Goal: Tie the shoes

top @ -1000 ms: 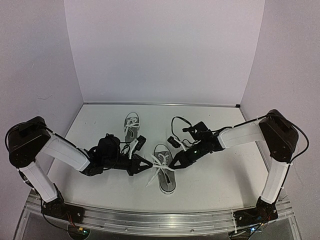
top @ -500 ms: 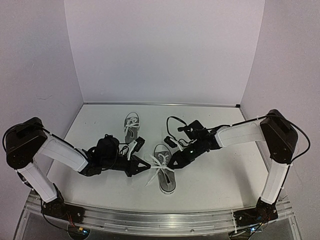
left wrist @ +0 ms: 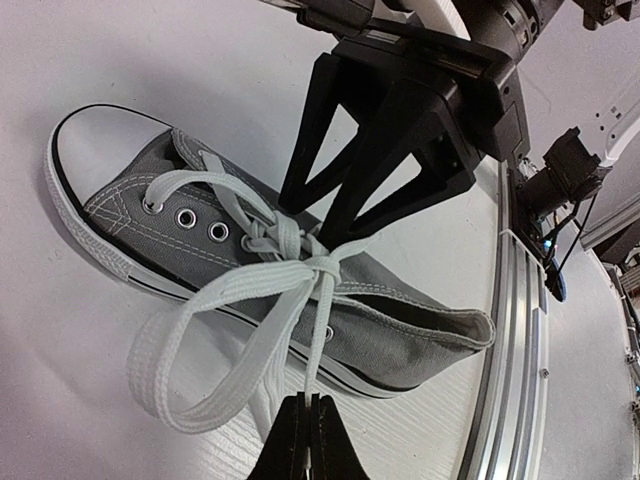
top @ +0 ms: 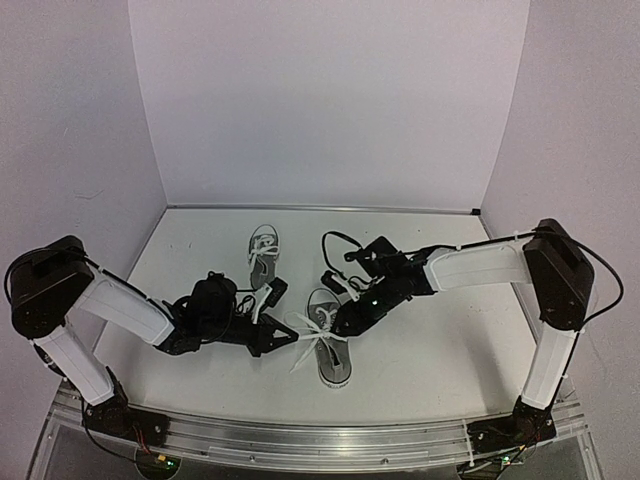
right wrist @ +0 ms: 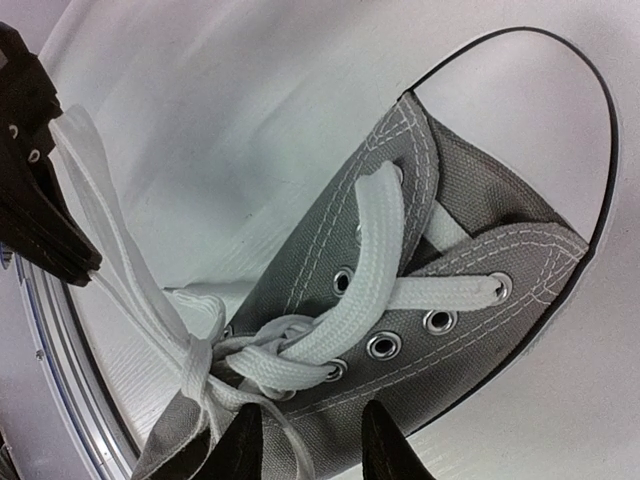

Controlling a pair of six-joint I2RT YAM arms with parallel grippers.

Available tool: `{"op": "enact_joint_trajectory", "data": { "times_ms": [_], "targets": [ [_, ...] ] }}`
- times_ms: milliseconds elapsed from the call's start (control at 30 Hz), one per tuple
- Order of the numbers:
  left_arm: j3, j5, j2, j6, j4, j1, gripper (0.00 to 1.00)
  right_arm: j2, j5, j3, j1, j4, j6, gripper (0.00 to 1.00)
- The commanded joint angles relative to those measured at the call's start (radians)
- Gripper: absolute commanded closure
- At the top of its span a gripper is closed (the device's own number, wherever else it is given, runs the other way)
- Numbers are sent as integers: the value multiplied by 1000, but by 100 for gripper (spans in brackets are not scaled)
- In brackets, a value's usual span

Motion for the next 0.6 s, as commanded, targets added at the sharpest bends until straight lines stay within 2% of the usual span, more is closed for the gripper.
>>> {"op": "enact_joint_trajectory", "data": {
  "times_ms": [0,567],
  "targets": [
    [-16,-10,-55,19,-4,7,100,-31,50,46,14,-40,-26,69],
    [-53,-74,-124,42,-84,12,100,-30,68,62,42,-65,-38,73]
  ]
}}
